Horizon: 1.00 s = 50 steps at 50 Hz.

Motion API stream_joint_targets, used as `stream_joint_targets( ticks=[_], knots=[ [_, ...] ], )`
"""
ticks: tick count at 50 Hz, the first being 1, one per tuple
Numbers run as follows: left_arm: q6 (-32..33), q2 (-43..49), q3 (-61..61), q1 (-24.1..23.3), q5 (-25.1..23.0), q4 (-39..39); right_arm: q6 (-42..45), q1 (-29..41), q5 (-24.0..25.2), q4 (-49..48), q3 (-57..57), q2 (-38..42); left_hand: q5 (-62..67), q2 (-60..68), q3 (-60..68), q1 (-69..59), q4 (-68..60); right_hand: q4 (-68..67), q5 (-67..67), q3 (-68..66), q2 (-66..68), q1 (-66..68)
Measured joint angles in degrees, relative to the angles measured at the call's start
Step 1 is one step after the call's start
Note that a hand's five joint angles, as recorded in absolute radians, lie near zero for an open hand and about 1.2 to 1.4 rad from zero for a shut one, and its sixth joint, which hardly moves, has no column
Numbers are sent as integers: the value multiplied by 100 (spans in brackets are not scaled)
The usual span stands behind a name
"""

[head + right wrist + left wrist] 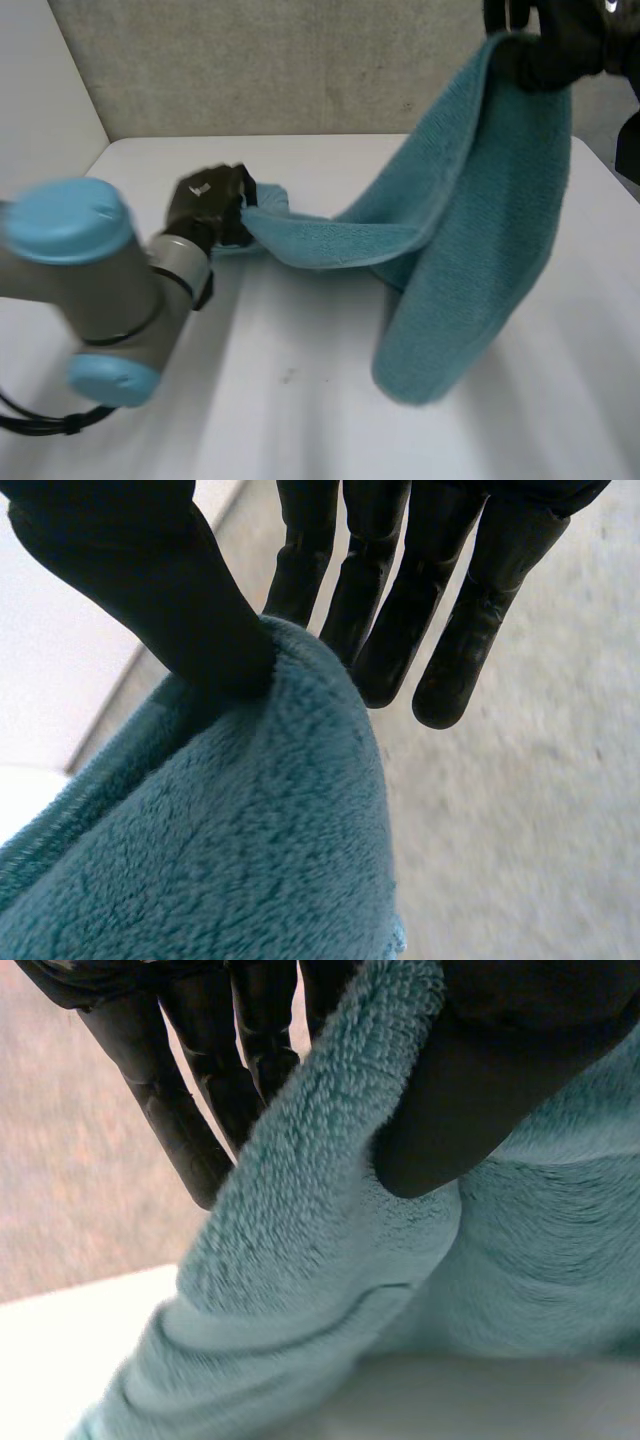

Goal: Fold the laundry

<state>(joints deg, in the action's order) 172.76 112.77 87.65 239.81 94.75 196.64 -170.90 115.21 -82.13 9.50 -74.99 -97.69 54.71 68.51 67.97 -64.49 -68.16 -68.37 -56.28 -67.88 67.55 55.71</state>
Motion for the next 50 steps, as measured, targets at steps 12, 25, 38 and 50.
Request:
stream_joint_targets(
  ticks=[12,25,38,50],
  knots=[
    [1180,-2442,385,369,-1172,-2170,34,-1077,533,-96,-455,1410,0,16,25,0,-9,0,0,-11,0,14],
    [1468,-505,-280,954,-1391,-2180,-67,-1033,436,-826,-688,2629,0,20,28,0,-28,0,0,-11,0,14],
    [2306,1454,-1264,1018,-1088,-1875,-74,-888,-1,-1242,-783,3372,-2009,-2424,-2348,2164,2360,0,-2,-11,0,14],
    [1649,-175,-481,7,-173,-1634,-65,-950,-544,-1684,-933,3443,-3928,-4250,-4170,3855,4262,0,-23,-11,0,14]
  ],
)
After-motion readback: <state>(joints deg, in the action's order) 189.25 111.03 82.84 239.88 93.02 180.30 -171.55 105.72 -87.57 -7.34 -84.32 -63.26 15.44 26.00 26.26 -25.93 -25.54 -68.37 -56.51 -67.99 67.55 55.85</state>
